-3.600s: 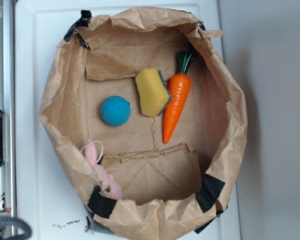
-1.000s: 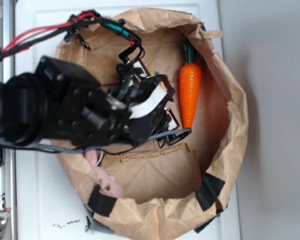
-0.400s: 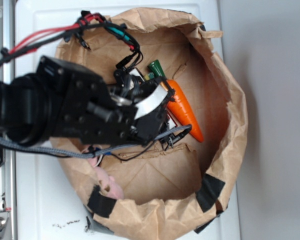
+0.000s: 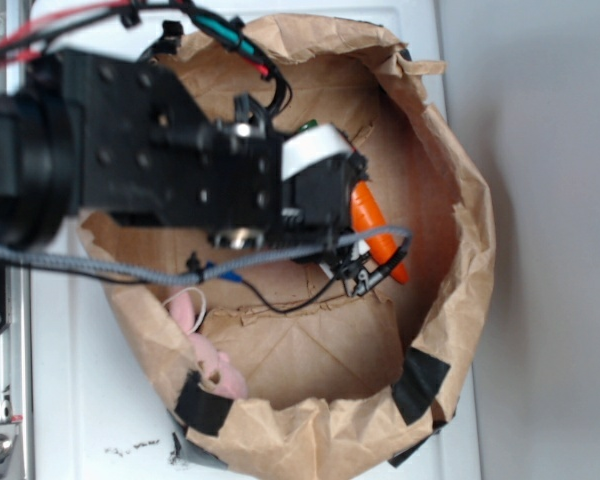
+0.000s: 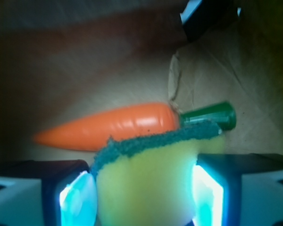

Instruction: Grab the green sponge.

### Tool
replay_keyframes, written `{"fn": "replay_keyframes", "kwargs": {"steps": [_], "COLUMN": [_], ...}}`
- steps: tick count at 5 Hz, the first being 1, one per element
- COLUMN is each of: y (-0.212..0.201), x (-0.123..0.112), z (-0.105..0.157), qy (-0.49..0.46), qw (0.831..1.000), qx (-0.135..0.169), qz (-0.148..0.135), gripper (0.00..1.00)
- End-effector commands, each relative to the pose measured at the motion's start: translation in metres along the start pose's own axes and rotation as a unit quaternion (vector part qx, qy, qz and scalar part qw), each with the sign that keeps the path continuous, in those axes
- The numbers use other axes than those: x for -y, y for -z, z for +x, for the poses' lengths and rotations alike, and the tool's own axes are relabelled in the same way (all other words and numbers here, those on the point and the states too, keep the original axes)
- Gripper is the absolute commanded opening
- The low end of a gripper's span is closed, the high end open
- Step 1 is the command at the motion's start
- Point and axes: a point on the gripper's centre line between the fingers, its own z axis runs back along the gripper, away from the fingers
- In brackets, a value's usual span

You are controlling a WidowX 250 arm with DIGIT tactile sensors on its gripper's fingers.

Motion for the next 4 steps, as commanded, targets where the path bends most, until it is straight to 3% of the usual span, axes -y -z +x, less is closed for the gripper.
{"fn": "replay_keyframes", "kwargs": {"steps": [1, 2, 3, 4], "y": [-0.072, -0.081, -0.088, -0.086], "x": [-0.003, -0.005, -0.005, -0.007], "z": [0.034, 0.036, 0.032, 0.024], "qy": [-0.028, -0.031, -0.031, -0.006], "qw": [0.998, 0.997, 0.996, 0.994], "qx": [-0.012, -0.027, -0.001, 0.053], "qz": [-0.06, -0.067, -0.08, -0.1], "gripper": [0.0, 0.0, 0.0, 0.0]}}
